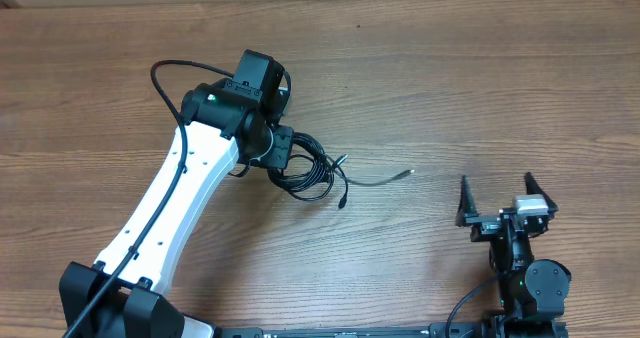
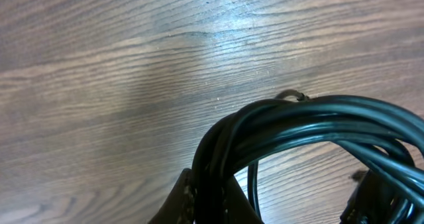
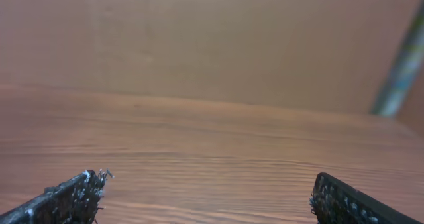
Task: Untangle cables
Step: 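Swing the right gripper toward the bundle held by the left gripper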
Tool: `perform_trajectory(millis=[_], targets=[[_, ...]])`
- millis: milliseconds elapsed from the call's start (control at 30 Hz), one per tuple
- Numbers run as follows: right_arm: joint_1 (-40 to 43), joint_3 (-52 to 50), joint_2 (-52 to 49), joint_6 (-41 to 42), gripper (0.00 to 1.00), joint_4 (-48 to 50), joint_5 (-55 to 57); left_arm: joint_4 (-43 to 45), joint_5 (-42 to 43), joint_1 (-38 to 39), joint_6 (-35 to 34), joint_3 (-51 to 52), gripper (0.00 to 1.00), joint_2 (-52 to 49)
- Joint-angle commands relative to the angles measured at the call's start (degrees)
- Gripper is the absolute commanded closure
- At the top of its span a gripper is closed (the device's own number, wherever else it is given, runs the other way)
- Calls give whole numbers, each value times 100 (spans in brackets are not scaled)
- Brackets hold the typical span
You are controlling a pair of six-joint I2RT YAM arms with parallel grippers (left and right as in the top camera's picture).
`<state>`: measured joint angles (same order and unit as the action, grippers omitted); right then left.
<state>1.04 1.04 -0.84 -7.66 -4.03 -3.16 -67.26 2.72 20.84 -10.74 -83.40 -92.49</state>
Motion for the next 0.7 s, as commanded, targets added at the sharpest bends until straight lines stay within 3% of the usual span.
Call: perform_trajectory(millis=[0,133,233,367,467,667], targets=[[15,-59,68,1001,0,96,-1429,68,-13,-59,-1082,-151,96,98],[15,-59,68,2868,0,229,-3132,111,-13,-57,-1814,-151,96,101],[13,-59,68,4529,0,186,-4129,107,170,-57,-2778,-151,96,98],[15,-59,68,6706,0,223,-4391,105,380,-39,-4002,-151,96,98],[15,-59,68,7549,0,247,-4074,109,479,37,-4225,-151,95,98],[15,-59,68,7469,0,332,-3976,-286,610,278,-4098,-151,25,98]])
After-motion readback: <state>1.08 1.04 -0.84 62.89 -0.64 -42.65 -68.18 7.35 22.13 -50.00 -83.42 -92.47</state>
